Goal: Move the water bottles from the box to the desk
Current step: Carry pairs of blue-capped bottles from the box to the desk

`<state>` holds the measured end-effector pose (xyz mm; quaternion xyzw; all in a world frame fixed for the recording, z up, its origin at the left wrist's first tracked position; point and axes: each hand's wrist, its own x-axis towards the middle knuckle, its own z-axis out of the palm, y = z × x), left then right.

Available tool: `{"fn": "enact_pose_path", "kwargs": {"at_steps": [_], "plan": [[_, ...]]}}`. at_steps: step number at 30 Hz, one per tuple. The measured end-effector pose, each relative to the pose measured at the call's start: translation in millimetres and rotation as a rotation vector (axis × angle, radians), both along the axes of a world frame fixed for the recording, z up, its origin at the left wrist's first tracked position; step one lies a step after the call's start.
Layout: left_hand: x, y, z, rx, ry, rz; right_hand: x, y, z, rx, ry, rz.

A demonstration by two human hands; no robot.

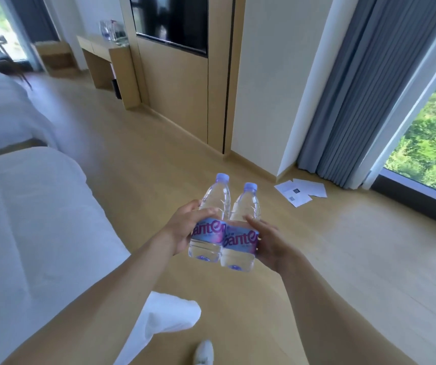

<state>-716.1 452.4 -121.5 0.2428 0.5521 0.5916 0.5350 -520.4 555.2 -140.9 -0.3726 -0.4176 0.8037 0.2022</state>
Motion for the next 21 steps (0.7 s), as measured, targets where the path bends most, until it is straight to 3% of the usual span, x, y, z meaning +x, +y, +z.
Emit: {"fn": "enact_pose_path", "kwargs": {"at_steps": [8,21], "plan": [[-67,99,-17,0.000,-0.022,0.097,-78,109,-11,-0.015,0.001,0.046],[-242,245,-12,-0.018,-0.085,0.267,-281,285,13,0.054,-0.049,0.241]]}}
